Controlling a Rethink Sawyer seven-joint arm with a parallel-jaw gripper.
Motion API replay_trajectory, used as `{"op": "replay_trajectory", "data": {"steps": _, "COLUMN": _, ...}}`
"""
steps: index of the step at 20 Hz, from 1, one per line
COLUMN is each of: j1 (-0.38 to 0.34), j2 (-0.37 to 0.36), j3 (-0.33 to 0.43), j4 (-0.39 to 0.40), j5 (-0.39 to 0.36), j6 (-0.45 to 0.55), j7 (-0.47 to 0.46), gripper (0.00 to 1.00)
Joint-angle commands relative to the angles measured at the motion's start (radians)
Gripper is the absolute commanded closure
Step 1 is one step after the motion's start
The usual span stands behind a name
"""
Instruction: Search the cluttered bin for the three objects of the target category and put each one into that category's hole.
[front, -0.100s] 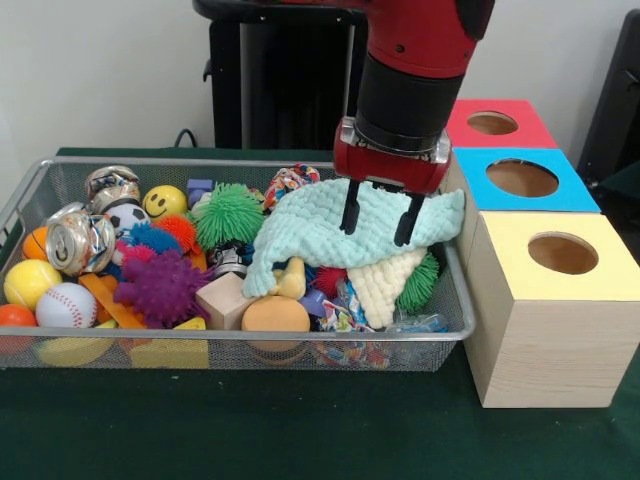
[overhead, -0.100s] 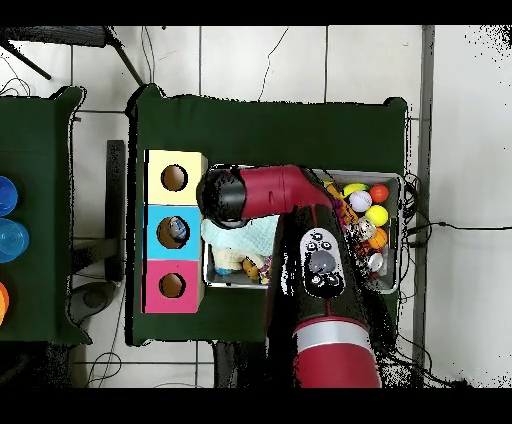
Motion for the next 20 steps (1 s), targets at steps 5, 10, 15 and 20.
{"op": "replay_trajectory", "data": {"steps": 5, "j1": 0.036, "j2": 0.069, "j3": -0.012, "j4": -0.102, "j5": 0.048, "j6": 0.101, "j7": 0.122, "gripper": 0.00}}
{"op": "replay_trajectory", "data": {"steps": 10, "j1": 0.041, "j2": 0.078, "j3": -0.028, "j4": -0.113, "j5": 0.056, "j6": 0.089, "j7": 0.120, "gripper": 0.00}}
{"op": "replay_trajectory", "data": {"steps": 15, "j1": 0.035, "j2": 0.094, "j3": -0.038, "j4": -0.128, "j5": 0.062, "j6": 0.078, "j7": 0.112, "gripper": 0.00}}
{"op": "replay_trajectory", "data": {"steps": 20, "j1": 0.038, "j2": 0.121, "j3": -0.045, "j4": -0.153, "j5": 0.066, "j6": 0.069, "j7": 0.116, "gripper": 0.00}}
